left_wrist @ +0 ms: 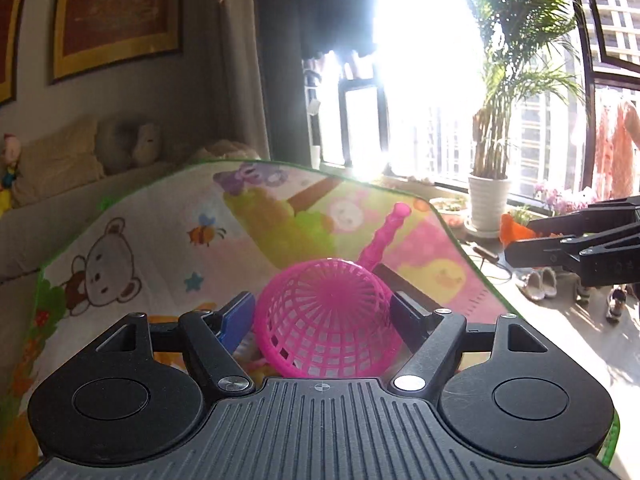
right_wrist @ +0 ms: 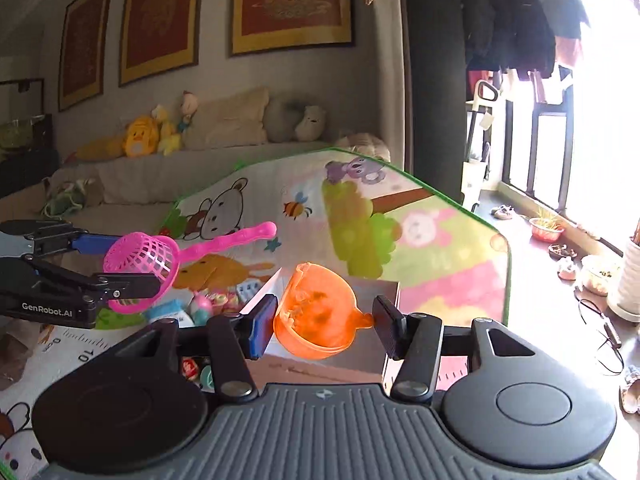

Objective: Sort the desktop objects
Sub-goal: 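Carry both toys over the pink box and open both grippers, then grasp the red-and-black doll keychain with the left gripper while the right gripper reaches the teal toy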

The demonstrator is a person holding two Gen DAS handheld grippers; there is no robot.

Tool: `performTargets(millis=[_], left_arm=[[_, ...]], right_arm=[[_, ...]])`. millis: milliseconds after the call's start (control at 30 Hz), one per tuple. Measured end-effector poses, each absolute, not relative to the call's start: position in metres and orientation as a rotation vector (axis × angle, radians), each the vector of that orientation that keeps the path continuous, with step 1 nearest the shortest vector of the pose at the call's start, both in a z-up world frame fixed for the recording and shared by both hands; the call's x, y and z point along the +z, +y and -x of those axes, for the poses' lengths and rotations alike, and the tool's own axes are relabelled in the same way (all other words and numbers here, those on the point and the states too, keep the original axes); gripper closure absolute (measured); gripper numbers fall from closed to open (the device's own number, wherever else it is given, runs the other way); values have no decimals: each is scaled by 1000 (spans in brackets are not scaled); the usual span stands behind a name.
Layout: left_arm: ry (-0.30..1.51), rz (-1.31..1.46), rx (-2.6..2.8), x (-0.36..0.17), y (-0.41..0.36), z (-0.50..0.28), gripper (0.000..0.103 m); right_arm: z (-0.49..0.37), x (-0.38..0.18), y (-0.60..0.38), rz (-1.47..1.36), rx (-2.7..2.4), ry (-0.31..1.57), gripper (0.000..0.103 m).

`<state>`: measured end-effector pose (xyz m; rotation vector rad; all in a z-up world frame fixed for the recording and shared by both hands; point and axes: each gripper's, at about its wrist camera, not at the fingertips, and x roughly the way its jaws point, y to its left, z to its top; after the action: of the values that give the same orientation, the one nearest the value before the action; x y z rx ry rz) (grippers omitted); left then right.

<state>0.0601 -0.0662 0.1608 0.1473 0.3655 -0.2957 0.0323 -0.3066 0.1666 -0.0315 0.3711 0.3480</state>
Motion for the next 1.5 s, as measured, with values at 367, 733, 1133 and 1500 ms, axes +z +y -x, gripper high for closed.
performTargets(millis=[367,733,1133,1500], left_arm=[[516,-14,-176,107,-13,-124,3],[588,-84,-12,43,35,-45,2],[603,-25,-23,41,51,-36,1],[649,-122,-251,25,7,-18,1]], right_arm=[[-120,119,-294,66,298,487,40],[-77,61,-197,235,561,651,41],[-86,19,-124,376,591,659,71],[-17,35,-191,325,601,727,78]])
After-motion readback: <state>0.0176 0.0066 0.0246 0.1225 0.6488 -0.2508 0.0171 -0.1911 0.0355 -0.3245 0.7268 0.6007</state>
